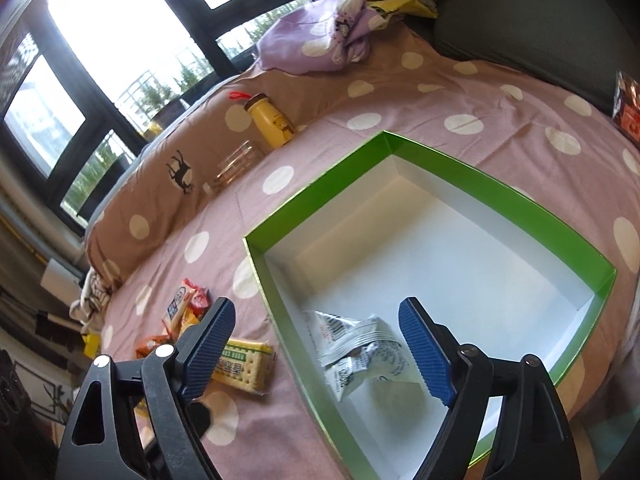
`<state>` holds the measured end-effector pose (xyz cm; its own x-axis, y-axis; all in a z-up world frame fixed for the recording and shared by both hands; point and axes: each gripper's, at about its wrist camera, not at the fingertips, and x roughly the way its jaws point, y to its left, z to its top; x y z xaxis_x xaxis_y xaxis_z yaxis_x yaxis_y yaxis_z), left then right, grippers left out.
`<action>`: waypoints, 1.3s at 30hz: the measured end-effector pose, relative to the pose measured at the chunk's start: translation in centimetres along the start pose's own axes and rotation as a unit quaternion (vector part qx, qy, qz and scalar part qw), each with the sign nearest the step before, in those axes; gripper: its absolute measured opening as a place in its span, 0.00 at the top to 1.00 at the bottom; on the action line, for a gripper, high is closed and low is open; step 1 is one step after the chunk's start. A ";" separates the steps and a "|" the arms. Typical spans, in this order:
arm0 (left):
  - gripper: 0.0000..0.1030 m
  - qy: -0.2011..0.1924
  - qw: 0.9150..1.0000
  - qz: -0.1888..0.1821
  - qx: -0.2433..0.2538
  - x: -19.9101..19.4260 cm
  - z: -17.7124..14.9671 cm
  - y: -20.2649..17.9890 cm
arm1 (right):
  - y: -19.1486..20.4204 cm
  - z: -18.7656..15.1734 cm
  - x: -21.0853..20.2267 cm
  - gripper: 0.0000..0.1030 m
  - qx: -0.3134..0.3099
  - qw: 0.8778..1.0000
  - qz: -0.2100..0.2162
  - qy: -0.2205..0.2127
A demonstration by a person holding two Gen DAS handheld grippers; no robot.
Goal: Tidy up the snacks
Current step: 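Move the right gripper back to the pile and grasp the yellow bread packet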
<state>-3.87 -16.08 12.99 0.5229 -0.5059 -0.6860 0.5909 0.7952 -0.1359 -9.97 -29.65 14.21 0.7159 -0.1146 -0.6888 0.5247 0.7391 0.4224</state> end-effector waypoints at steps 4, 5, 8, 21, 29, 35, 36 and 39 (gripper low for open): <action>0.14 -0.004 0.997 0.068 -0.046 -2.1 -1.8 4.6 | 1.9 -0.6 0.0 0.13 -0.025 1.000 0.017 -0.004; 0.13 -0.004 0.995 0.076 -0.062 -2.6 -2.4 5.7 | 2.6 -0.8 0.1 0.12 -0.034 0.999 0.023 -0.003; 0.12 -0.002 0.990 0.103 -0.101 -3.6 -4.1 8.8 | 4.5 -1.5 0.7 0.10 -0.061 0.997 0.044 -0.002; 0.02 0.037 0.959 0.175 -0.218 -2.6 -8.1 16.6 | 11.4 -5.1 6.5 0.09 -0.171 0.980 0.066 0.077; 0.02 0.062 0.954 0.174 -0.236 -2.1 -8.8 17.5 | 11.9 -5.3 12.2 0.09 -0.194 0.972 -0.026 0.132; 0.02 0.070 0.953 0.171 -0.241 -1.8 -9.0 17.8 | 14.1 -4.8 11.8 0.09 -0.184 0.971 0.050 0.142; 0.02 0.071 0.952 0.172 -0.242 -1.8 -9.0 17.9 | 15.0 -4.9 11.9 0.09 -0.198 0.969 0.050 0.142; 0.02 0.071 0.952 0.176 -0.242 -1.8 -9.0 18.1 | 17.8 -5.5 13.0 0.09 -0.251 0.957 0.029 0.140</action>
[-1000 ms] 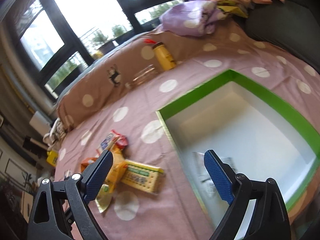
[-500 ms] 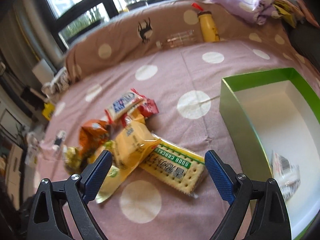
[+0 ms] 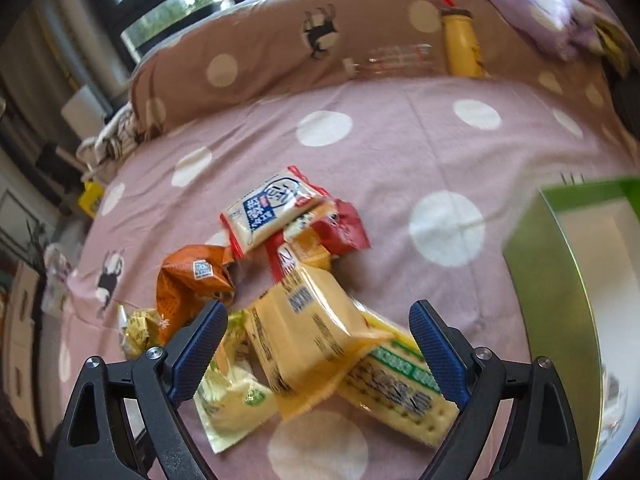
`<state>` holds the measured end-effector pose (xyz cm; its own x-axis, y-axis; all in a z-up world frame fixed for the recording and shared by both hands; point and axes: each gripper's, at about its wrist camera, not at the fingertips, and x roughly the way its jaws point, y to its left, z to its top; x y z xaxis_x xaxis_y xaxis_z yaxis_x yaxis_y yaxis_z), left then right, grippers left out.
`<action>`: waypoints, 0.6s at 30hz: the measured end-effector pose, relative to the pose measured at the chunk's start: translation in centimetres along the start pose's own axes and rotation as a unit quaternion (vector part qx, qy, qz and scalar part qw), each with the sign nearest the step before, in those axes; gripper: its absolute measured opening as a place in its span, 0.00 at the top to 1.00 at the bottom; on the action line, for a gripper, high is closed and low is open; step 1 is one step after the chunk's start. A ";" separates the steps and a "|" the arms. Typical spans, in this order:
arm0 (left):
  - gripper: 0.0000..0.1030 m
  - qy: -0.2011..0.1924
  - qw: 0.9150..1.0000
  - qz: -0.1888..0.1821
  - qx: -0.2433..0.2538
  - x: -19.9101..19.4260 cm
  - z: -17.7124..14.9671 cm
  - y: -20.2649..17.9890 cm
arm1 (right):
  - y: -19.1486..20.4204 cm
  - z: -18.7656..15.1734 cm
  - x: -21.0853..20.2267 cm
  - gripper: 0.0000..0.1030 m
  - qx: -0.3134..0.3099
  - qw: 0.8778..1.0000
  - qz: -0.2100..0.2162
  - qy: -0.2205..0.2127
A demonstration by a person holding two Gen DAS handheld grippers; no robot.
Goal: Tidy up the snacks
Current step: 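Move the right gripper back to the pile and grasp the yellow bread packet, then lift the yellow bread packet with the right gripper toward the green box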
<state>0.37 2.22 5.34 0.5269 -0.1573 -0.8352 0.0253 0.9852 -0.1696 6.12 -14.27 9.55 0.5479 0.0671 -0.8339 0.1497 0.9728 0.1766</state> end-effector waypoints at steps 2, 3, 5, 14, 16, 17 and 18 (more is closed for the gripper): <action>0.02 0.002 1.000 0.005 0.000 0.0 0.1 0.1 | 1.2 0.4 1.5 0.09 -0.037 0.999 -0.012 0.016; 0.02 0.003 1.000 0.009 0.000 0.1 0.1 0.1 | 1.7 0.4 2.2 0.09 -0.056 0.998 -0.020 0.026; 0.02 0.002 1.000 0.014 0.002 0.0 0.1 0.2 | 2.4 -0.2 3.2 0.09 -0.092 0.994 -0.045 0.042; 0.02 0.001 1.000 0.000 -0.006 -0.4 0.1 0.5 | 2.6 -1.7 2.5 0.42 -0.114 0.992 -0.037 0.046; 0.02 0.000 1.000 -0.002 -0.011 -0.6 0.1 0.7 | 2.9 -2.1 2.2 0.45 -0.109 0.992 -0.038 0.043; 0.02 -0.001 1.000 -0.002 -0.014 -0.6 0.2 0.8 | 2.9 -2.3 1.8 0.45 -0.102 0.993 -0.032 0.044; 0.02 -0.001 1.000 -0.003 -0.017 -0.7 0.2 0.9 | 2.7 -2.5 1.6 0.46 -0.092 0.994 -0.023 0.046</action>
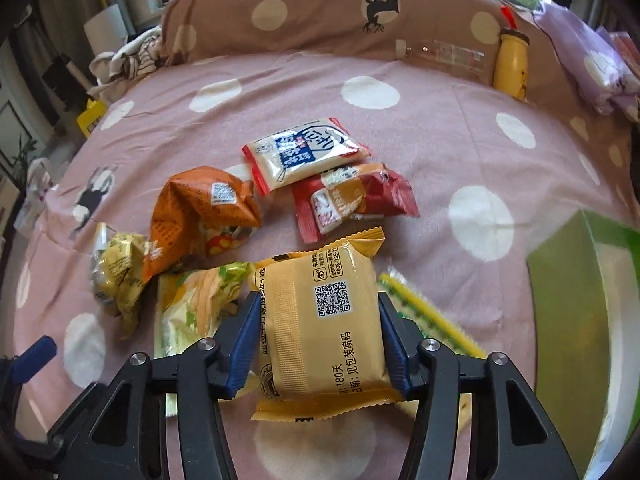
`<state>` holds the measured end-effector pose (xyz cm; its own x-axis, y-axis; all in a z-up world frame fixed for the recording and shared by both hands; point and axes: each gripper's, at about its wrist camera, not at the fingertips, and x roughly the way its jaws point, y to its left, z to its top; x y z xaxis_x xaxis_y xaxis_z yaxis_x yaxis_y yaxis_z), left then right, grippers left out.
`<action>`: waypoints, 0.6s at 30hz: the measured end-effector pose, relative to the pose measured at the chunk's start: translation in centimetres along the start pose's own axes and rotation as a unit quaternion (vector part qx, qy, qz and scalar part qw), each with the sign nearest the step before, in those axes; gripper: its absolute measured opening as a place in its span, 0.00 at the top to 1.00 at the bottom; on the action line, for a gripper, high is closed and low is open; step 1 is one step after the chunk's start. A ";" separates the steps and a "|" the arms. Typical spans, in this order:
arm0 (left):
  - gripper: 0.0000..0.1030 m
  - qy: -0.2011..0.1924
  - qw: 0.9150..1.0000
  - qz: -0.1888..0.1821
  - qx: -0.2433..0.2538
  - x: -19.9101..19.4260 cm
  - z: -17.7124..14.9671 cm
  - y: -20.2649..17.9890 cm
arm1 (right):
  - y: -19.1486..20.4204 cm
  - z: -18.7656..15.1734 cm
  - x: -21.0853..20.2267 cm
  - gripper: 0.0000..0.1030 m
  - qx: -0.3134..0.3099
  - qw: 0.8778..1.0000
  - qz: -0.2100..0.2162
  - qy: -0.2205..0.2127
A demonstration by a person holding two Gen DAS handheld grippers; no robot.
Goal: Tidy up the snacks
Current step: 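Lift the yellow bread packet with the right gripper toward the green box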
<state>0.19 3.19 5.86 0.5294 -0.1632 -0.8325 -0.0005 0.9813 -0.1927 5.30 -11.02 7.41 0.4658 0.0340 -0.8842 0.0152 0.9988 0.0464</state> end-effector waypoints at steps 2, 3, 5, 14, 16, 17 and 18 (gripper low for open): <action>0.02 -0.001 1.000 -0.001 -0.004 -0.2 0.0 0.2 | -0.4 -0.8 -0.7 0.46 0.026 0.999 0.018 -0.001; 0.02 -0.002 1.000 -0.002 -0.006 -0.2 0.0 0.3 | -0.5 -1.2 -1.0 0.45 0.036 0.999 0.024 -0.003; 0.02 -0.003 1.000 -0.006 -0.011 -0.4 0.1 0.5 | -1.0 -2.2 -1.8 0.45 0.061 0.997 0.040 0.001; 0.03 0.000 1.000 -0.026 -0.001 -0.9 -0.2 -0.3 | -1.5 -6.1 -2.5 0.45 0.125 0.986 0.093 0.055; 0.03 0.000 0.999 -0.042 0.010 -1.1 -0.4 -1.0 | -2.3 -6.0 -3.5 0.38 0.139 0.983 0.111 0.038; 0.04 0.000 0.999 -0.051 0.017 -1.2 -0.6 -1.4 | -2.8 -5.9 -4.2 0.35 0.146 0.982 0.120 0.023; 0.04 0.000 0.998 -0.061 0.025 -1.2 -0.7 -1.9 | -3.2 -5.9 -4.7 0.30 0.153 0.980 0.127 0.011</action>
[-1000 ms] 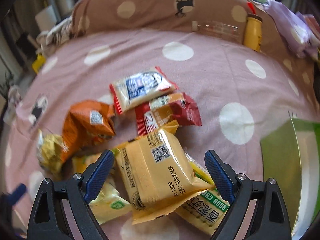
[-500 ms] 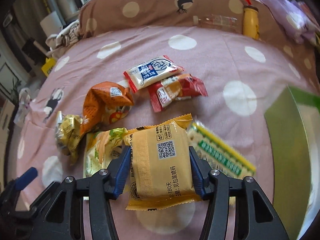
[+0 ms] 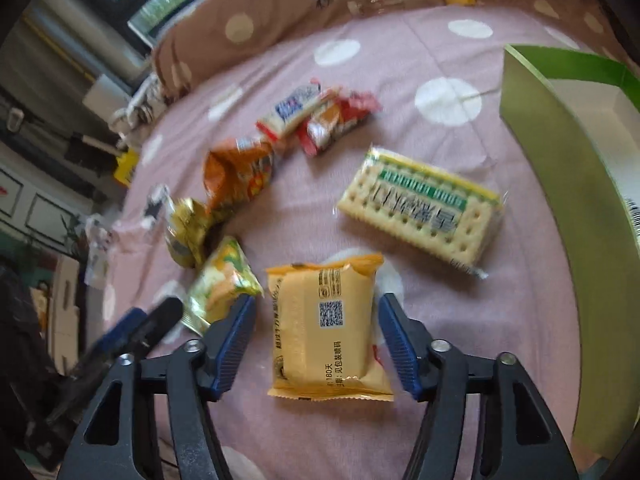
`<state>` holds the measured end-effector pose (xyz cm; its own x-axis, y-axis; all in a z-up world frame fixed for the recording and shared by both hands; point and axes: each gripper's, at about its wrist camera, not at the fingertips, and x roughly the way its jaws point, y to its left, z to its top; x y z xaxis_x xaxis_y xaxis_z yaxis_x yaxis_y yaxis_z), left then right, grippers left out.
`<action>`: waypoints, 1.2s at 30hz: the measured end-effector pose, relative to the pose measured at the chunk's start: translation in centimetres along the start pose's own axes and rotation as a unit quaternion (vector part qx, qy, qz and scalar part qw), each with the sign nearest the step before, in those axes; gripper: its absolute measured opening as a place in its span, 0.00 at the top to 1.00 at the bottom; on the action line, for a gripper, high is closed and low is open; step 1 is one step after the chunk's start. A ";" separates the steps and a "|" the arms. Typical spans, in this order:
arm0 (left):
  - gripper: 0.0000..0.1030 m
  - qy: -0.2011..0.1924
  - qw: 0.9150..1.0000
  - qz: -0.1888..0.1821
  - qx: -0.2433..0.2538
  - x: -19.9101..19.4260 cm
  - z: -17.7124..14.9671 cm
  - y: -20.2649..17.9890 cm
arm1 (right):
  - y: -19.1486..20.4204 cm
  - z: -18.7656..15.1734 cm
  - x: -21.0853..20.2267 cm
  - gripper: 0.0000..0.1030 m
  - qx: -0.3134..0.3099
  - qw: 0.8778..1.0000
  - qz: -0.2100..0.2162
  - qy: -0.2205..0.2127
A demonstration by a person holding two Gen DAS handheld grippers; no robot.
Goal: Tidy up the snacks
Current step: 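Lift the yellow bread packet with the right gripper toward the green box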
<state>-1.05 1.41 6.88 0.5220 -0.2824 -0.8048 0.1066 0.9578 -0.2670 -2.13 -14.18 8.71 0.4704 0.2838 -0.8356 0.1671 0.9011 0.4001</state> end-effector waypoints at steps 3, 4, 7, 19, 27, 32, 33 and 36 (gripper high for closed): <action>0.06 0.011 0.999 -0.025 0.019 0.5 -0.4 -1.7 | -1.4 0.4 -1.3 0.29 0.023 0.999 0.031 -0.029; 0.08 0.017 0.999 -0.031 0.025 0.8 -0.5 -2.1 | -1.9 0.5 -1.3 0.29 0.033 0.998 0.037 -0.031; 0.11 0.032 0.997 -0.048 0.048 1.8 -1.1 -4.0 | -3.1 0.8 -0.9 0.29 0.053 0.997 0.047 -0.028; 0.33 0.045 0.993 -0.057 0.095 3.8 -1.8 -7.5 | -2.8 0.8 2.8 0.41 0.049 0.997 0.051 0.033; 0.53 0.043 0.990 -0.080 0.106 4.7 -1.9 -8.8 | -3.2 0.8 3.7 0.47 0.049 0.997 0.048 0.042; 0.58 0.027 0.990 -0.084 0.113 3.9 -1.8 -9.3 | -2.9 0.6 2.9 0.50 0.040 0.997 0.050 0.030; 0.58 0.021 0.989 -0.082 0.118 3.5 -1.9 -9.5 | -2.7 0.6 2.5 0.50 0.035 0.998 0.050 0.023; 0.58 -0.004 0.988 -0.078 0.135 2.2 -1.8 -10.6 | -2.2 0.8 0.7 0.50 0.022 0.998 0.050 -0.009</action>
<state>-2.50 -9.43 6.95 0.4877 -0.4277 -0.7611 0.4068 0.8827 -0.2354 -1.52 -16.21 7.58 0.5019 0.3660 -0.7836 0.1557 0.8530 0.4981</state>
